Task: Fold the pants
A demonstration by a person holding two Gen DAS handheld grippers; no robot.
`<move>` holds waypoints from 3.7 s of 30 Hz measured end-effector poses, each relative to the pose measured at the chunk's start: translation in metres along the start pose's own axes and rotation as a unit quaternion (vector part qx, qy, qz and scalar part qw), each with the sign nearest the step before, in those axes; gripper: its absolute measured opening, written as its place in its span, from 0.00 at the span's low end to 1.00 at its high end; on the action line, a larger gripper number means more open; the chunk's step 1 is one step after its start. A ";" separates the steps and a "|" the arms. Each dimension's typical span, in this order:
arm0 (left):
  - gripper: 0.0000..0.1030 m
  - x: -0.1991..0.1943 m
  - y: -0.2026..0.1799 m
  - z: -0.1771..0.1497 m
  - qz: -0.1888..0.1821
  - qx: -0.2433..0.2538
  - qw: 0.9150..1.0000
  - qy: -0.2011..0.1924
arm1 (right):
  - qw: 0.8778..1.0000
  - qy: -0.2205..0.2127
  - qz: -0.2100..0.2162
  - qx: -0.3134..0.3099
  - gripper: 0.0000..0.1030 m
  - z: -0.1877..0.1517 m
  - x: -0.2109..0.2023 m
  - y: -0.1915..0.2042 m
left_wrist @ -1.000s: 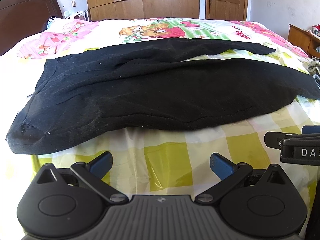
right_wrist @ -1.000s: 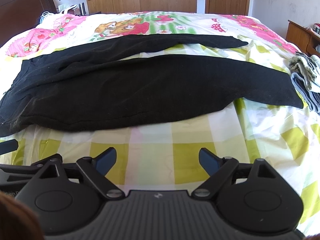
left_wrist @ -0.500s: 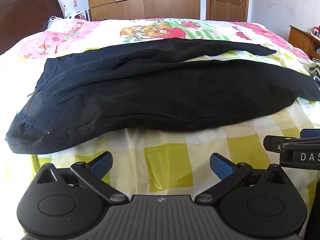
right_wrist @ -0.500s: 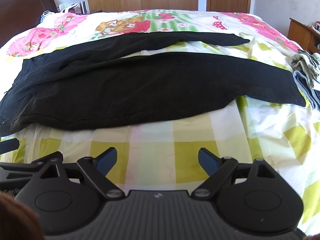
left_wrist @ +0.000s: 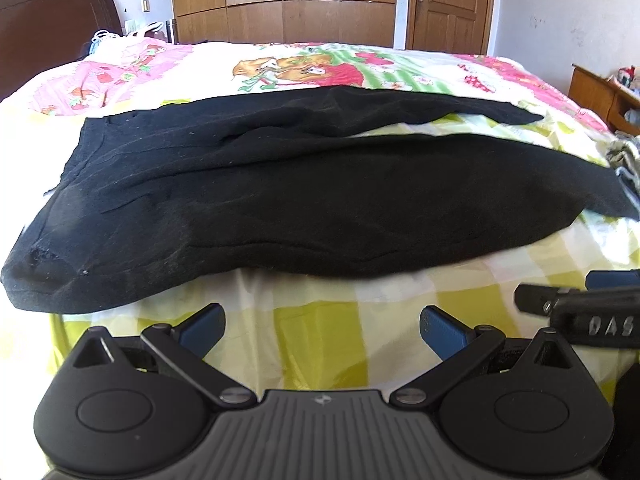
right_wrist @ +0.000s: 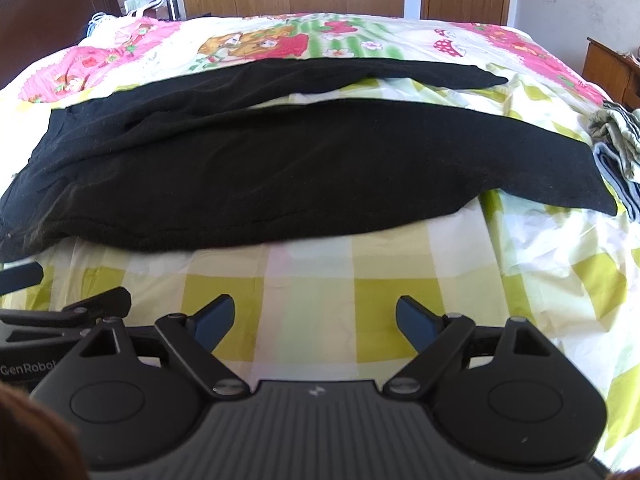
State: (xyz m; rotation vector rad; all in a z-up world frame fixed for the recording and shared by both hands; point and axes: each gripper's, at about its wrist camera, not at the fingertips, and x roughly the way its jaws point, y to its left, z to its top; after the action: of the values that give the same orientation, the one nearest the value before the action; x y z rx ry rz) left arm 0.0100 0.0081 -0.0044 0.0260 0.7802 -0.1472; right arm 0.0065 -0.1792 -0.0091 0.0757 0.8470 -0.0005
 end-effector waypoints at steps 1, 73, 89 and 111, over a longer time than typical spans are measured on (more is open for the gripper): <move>1.00 0.000 -0.001 0.003 -0.005 -0.002 1.000 -0.002 | 1.000 -0.005 -0.001 0.005 0.84 0.003 -0.002 -0.004; 0.89 0.218 0.308 0.221 0.055 0.083 0.989 0.114 | 0.872 0.070 0.133 -0.467 0.54 0.332 0.334 0.144; 0.29 0.198 0.301 0.226 0.039 0.095 0.991 0.086 | 0.873 0.044 0.136 -0.466 0.08 0.343 0.319 0.147; 0.24 0.143 0.276 0.226 0.048 0.133 0.989 0.032 | 0.892 0.006 0.160 -0.422 0.03 0.341 0.249 0.128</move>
State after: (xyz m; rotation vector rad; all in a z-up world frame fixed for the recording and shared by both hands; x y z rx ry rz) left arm 0.3074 0.2459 0.0472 0.3228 0.8183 -0.1582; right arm 0.4305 -0.0670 0.0379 -0.6075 0.7783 0.6775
